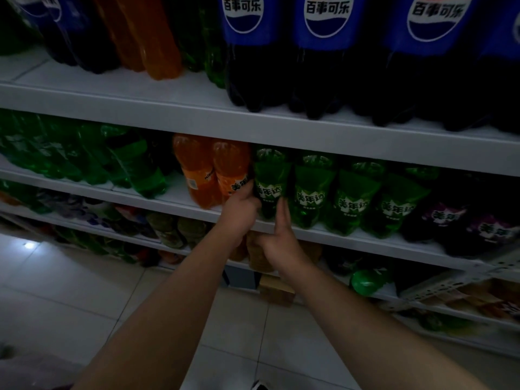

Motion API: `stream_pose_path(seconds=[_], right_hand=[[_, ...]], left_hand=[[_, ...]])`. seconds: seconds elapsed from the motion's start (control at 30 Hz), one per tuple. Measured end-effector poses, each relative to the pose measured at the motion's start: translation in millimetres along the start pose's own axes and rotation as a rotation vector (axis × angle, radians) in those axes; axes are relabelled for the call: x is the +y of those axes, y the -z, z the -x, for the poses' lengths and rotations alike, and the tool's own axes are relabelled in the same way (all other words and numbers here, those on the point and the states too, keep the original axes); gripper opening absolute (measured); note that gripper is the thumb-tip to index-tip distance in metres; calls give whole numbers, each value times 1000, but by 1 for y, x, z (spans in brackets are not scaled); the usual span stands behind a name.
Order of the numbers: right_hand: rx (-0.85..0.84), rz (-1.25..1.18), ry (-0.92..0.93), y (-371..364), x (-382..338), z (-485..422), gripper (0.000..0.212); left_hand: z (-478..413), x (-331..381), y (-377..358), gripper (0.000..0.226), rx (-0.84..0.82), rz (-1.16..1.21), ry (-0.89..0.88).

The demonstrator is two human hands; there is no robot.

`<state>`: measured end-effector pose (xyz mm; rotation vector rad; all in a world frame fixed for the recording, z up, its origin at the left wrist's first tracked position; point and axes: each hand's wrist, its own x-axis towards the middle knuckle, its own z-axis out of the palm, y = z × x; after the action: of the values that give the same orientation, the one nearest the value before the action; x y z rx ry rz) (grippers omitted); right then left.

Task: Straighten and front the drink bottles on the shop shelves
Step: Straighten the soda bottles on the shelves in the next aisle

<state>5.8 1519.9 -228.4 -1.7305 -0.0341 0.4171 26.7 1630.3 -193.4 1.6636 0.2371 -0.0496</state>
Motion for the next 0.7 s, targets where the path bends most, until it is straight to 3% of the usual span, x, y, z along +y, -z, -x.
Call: stream_pose_path(seconds=[0.13,0.2,0.27,0.3,0.37,0.47,0.57,0.7], right_hand=[[51,77,48,1,-2,7,93],[163,180,120,-3,-2,13,78],[240,234,194,-10,-3,17,62],[241,241,235,-13,-4,17,56],[210,252,282,-20,-5,15,48],[170,289,258,-28,-1,10,41],[130,350,249,-34,5,2,39],[58,395,210,-44,6,-9,37]], left_hand=[[2,0,5,51,-53,-2,5],[4,-3,19,31,130,-72,14],[8,-4,47,13,455,-282,-40],[9,-4,63,14,582,-336,-73],[0,-5,90,46,658,-291,-93],[-25,-3,104,83,472,-221,-77],[-43,-13,114,85,376,-295,-77],[-52,-17,143,84,152,-208,-78]])
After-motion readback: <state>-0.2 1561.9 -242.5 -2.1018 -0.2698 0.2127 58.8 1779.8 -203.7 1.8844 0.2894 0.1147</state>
